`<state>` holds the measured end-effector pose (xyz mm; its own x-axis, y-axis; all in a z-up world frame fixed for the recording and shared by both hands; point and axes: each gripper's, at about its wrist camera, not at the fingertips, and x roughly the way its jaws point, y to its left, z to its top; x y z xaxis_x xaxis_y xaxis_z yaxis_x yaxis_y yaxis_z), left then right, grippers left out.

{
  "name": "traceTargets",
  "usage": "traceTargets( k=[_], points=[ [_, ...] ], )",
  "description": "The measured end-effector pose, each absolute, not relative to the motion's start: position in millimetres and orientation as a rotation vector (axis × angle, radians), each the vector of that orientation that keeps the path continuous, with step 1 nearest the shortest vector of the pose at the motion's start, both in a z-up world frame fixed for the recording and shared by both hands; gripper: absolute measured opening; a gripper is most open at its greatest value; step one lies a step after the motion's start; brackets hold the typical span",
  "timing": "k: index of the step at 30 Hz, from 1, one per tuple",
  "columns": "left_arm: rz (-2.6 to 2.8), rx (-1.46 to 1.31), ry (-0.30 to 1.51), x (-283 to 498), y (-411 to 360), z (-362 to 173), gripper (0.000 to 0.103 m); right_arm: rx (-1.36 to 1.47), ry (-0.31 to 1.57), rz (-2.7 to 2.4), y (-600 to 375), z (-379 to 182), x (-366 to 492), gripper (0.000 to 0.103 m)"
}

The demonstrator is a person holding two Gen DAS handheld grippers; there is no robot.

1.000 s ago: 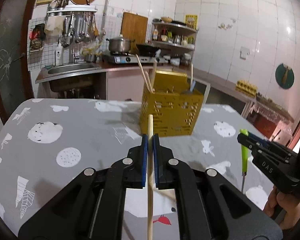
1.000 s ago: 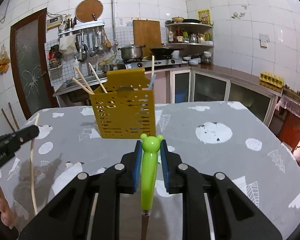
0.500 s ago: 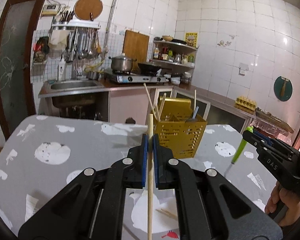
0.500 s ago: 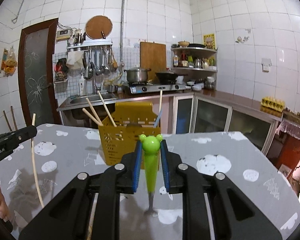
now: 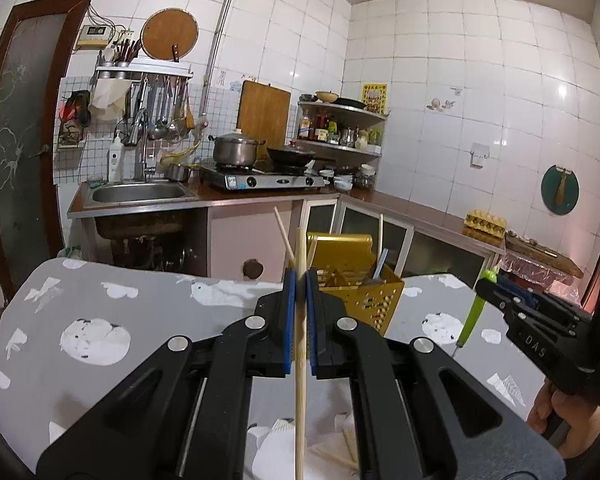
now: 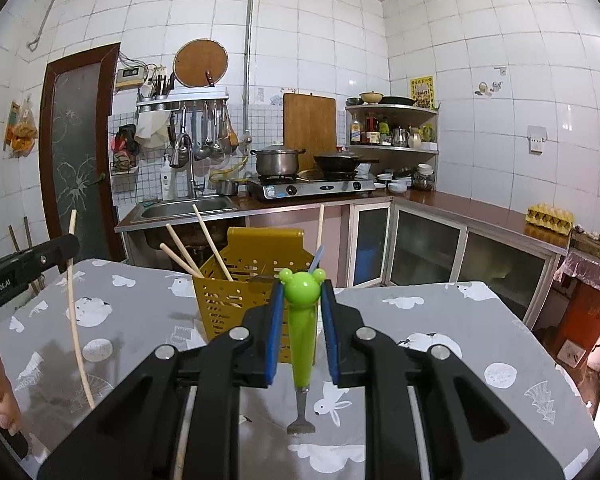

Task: Organize utensils
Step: 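Carry the chopstick over the holder with the left tool while the right tool carries the frog utensil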

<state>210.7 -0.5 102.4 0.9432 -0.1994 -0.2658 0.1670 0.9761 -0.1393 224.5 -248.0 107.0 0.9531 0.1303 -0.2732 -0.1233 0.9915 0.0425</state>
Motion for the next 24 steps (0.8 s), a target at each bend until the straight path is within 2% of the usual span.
traceTargets(
  k=[13, 24],
  points=[
    [-0.207, -0.083, 0.213, 233, -20, 159, 0.004, 0.026, 0.243, 0.127, -260, 149, 245, 0.019],
    [-0.214, -0.025, 0.057, 280, -55, 217, 0.004, 0.080, 0.198, 0.123, -275, 193, 283, 0.019]
  ],
)
